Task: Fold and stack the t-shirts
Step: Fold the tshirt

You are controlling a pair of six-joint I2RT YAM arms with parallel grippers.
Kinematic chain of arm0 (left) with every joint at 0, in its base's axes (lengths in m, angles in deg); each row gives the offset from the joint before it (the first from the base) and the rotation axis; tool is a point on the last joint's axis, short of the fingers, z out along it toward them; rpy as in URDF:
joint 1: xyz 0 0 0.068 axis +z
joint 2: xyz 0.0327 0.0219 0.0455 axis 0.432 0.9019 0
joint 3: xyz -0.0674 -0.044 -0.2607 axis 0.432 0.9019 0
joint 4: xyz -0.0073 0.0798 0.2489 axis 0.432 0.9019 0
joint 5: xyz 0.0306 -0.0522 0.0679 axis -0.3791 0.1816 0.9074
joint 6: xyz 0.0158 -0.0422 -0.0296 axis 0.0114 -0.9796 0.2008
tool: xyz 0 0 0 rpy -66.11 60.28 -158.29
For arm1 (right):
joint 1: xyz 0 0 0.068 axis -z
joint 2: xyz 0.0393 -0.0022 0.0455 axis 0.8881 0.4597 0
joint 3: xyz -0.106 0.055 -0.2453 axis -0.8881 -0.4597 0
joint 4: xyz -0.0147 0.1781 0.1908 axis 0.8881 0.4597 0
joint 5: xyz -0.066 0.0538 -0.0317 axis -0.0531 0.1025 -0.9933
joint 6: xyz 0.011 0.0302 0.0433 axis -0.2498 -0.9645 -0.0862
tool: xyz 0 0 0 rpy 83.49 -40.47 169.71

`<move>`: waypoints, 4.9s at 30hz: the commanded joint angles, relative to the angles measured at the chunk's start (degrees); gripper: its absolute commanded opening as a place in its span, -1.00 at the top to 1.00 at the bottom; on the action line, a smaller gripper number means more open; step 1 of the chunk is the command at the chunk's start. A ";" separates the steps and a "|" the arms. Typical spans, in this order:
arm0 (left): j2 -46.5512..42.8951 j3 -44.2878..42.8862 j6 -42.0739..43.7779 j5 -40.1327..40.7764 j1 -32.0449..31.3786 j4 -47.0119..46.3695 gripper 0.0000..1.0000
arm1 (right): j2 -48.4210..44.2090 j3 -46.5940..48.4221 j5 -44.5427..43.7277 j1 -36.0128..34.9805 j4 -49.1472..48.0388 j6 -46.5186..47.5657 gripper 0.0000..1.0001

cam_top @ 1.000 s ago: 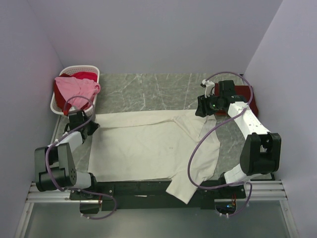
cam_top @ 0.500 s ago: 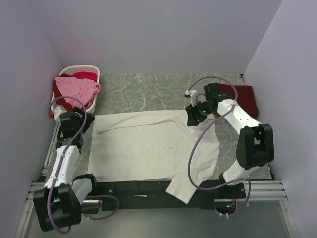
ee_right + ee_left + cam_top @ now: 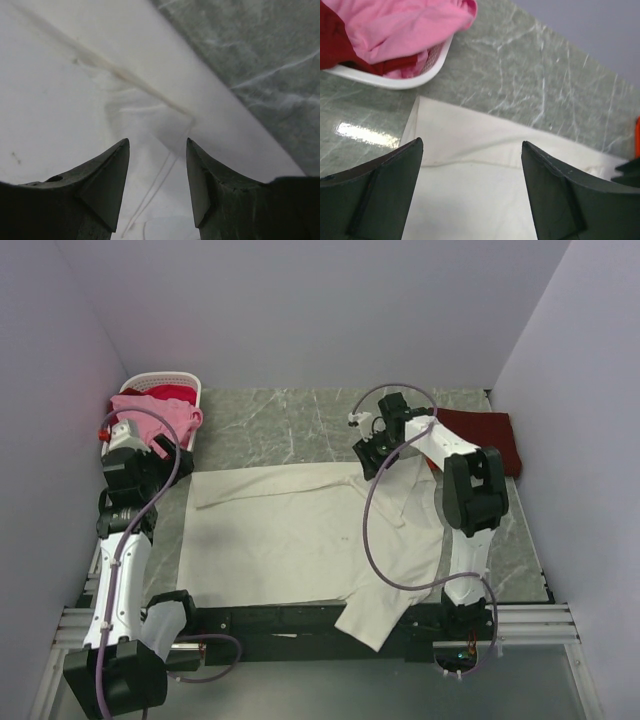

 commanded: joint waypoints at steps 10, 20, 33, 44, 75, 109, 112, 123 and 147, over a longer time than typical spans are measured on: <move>-8.37 4.00 9.41 -2.52 -1.31 2.21 -0.69 | 10.52 11.26 -1.63 0.30 3.53 -3.24 -0.01; -8.64 4.27 9.15 -2.78 -1.40 1.33 -0.69 | 2.80 6.78 0.82 0.21 4.23 -2.63 0.82; -8.82 4.26 9.24 -3.22 -1.40 1.60 -0.69 | -4.68 -2.71 9.19 -12.78 9.60 -2.19 0.60; -7.33 5.05 8.98 -5.76 -1.49 -0.33 -0.69 | -7.95 2.90 4.00 -0.53 11.27 -0.95 0.17; 30.12 -8.39 9.94 5.40 -3.08 3.53 -0.02 | -7.75 -8.58 2.31 20.08 -8.06 -15.01 0.04; 38.56 -4.00 6.43 -11.30 5.11 2.83 0.03 | -0.99 -6.49 4.70 20.60 -13.34 -21.00 0.06; 38.99 -3.91 6.17 -11.83 5.11 3.09 0.04 | -0.81 -6.32 4.79 20.60 -13.34 -21.00 0.07; 40.58 -4.35 5.90 -12.63 5.19 3.36 0.17 | -0.81 -6.32 4.79 20.78 -13.34 -21.08 0.07; 42.86 -9.18 5.46 -12.10 5.81 0.19 0.99 | 1.12 -5.35 4.26 20.95 -12.81 -20.82 0.71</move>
